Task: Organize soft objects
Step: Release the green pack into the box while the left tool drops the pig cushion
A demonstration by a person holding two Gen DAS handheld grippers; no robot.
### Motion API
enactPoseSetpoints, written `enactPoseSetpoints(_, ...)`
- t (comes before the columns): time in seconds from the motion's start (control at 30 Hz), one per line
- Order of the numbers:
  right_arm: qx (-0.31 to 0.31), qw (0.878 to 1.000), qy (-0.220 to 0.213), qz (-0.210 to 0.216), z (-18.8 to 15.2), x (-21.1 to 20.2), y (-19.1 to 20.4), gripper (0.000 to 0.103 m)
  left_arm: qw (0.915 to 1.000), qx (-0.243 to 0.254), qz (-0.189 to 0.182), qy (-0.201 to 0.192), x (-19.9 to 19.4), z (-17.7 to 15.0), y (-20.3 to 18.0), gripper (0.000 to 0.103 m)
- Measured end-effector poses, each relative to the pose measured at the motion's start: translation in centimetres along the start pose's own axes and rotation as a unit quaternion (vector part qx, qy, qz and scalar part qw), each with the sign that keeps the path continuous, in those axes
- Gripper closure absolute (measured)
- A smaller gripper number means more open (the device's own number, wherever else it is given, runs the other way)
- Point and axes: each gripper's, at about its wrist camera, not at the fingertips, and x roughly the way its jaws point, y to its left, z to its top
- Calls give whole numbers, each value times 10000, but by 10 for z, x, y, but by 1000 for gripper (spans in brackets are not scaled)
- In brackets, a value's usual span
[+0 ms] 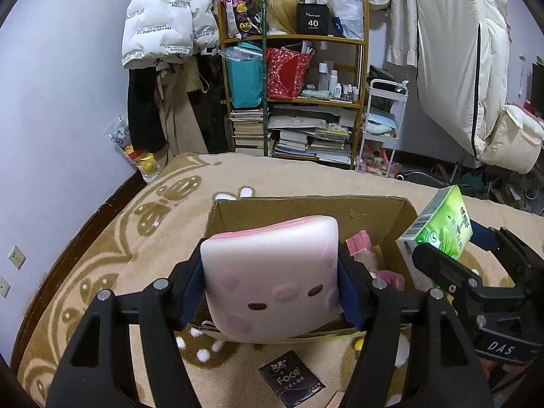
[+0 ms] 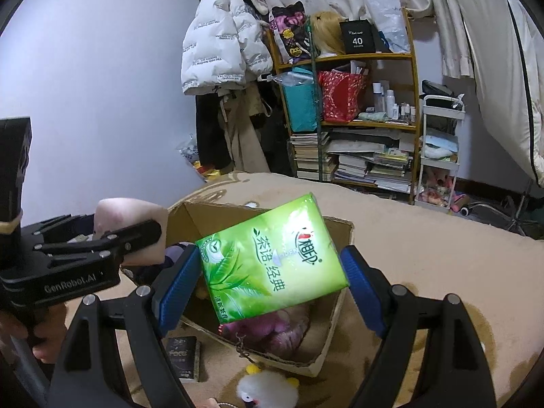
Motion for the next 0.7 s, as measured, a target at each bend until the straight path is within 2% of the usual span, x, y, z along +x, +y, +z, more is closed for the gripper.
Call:
enactPoseSetpoints(0.47, -5, 9999, -76, -147, -3, 2, -1, 15, 9996, -223, -102, 161, 11, -1, 7, 34)
enactPoseSetpoints(0.7, 165, 9998, 94, -80, -4, 11, -8, 15, 9994, -248, -101, 239, 17, -6, 8, 24)
